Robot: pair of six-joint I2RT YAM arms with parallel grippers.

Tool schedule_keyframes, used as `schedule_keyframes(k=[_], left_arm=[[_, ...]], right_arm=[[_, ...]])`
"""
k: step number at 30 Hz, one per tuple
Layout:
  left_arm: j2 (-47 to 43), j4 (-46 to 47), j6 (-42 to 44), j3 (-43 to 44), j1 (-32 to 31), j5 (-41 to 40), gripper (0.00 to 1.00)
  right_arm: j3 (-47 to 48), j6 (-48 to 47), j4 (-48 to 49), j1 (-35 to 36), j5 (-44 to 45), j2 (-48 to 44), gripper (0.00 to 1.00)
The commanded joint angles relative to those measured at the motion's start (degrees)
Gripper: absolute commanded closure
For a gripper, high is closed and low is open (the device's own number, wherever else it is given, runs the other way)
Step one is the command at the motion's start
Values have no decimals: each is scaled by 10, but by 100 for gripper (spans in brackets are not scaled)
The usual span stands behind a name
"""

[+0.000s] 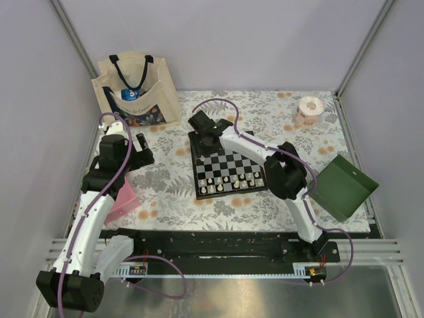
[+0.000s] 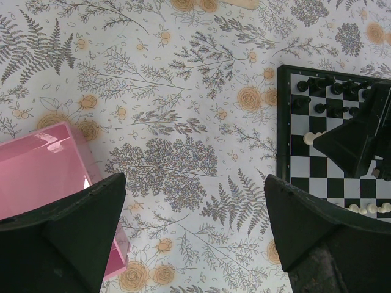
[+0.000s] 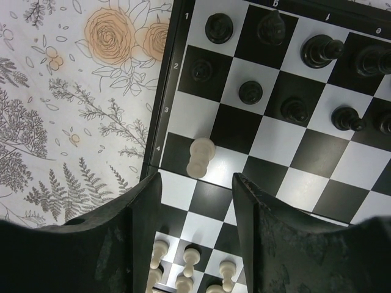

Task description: Set up the chess pieces on the board

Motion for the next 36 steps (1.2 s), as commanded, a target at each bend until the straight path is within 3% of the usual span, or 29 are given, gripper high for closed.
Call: schedule_keyframes(k=[1, 16, 19, 31, 33, 36], left_arm=[[-8, 22, 3, -3, 3, 5, 1], [-8, 22, 3, -3, 4, 5, 1], [-8, 22, 3, -3, 3, 4, 1], [-9, 22, 3, -3, 4, 3, 1], [-9, 22, 3, -3, 2, 3, 1], [-9, 22, 3, -3, 3, 3, 1]], right_arm=[[38, -9, -4, -8, 1, 18, 43], [65, -16, -11, -10, -8, 47, 53], [67, -17, -11, -10, -10, 51, 60], [69, -20, -18, -12, -7, 55, 62], [68, -20, -18, -12, -8, 53, 69], [68, -20, -18, -13, -5, 51, 69]])
